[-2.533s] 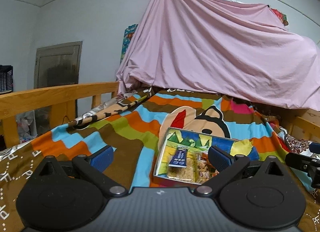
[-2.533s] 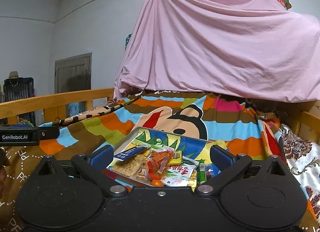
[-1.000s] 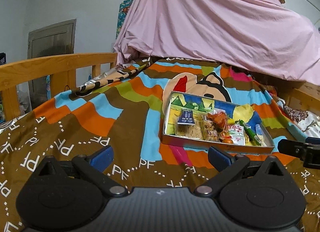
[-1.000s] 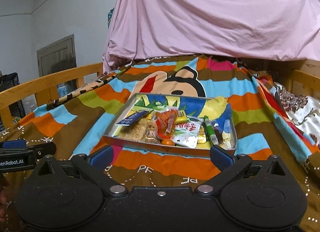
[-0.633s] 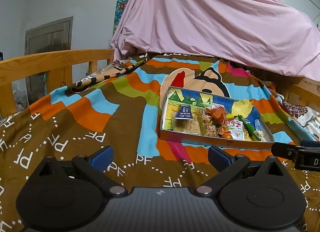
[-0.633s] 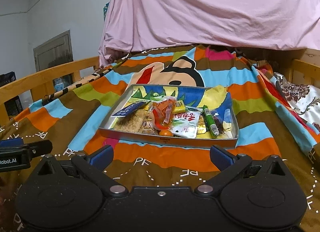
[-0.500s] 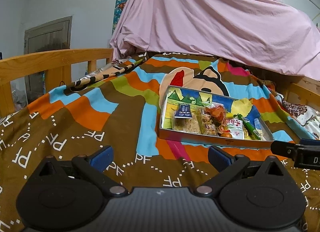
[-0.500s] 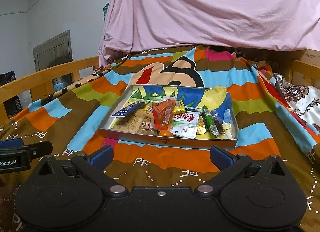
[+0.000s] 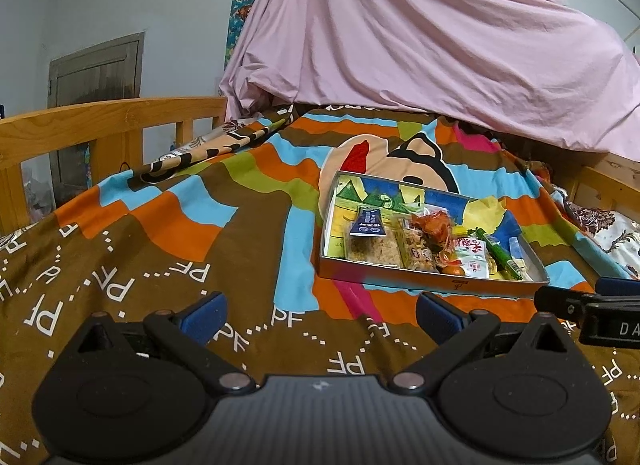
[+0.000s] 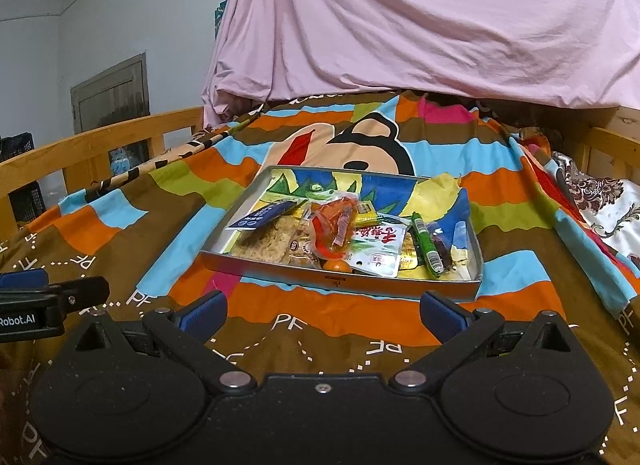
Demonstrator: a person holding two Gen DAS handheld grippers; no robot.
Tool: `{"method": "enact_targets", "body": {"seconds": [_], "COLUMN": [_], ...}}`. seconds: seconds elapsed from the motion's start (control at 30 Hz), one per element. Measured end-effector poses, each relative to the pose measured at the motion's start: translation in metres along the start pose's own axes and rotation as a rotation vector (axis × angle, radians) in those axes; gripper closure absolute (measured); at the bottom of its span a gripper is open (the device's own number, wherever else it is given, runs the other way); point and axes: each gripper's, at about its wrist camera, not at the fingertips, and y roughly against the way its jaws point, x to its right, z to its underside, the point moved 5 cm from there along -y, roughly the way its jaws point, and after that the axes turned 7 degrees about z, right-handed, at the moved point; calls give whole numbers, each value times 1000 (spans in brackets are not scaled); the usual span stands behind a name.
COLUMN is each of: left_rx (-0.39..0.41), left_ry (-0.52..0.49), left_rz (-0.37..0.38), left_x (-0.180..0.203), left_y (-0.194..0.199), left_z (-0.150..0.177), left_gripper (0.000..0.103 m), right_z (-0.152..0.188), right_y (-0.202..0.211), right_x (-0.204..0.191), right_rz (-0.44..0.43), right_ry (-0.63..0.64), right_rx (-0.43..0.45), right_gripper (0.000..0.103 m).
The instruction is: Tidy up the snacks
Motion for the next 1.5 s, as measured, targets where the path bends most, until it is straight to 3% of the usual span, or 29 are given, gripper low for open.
{"method": "enact_targets", "body": {"seconds": [1.5], "left_rx": [-4], "left_ry": [10], "left_rz": [3], "left_x": [1], "left_y": [0], "left_z": [1], "left_gripper": [0], "right_z": [2], "right_y": [-2], "right_x": [-3], "right_rz": [-1], "right_ry": [7], "right_rx": [-7], "right_gripper": [1]}}
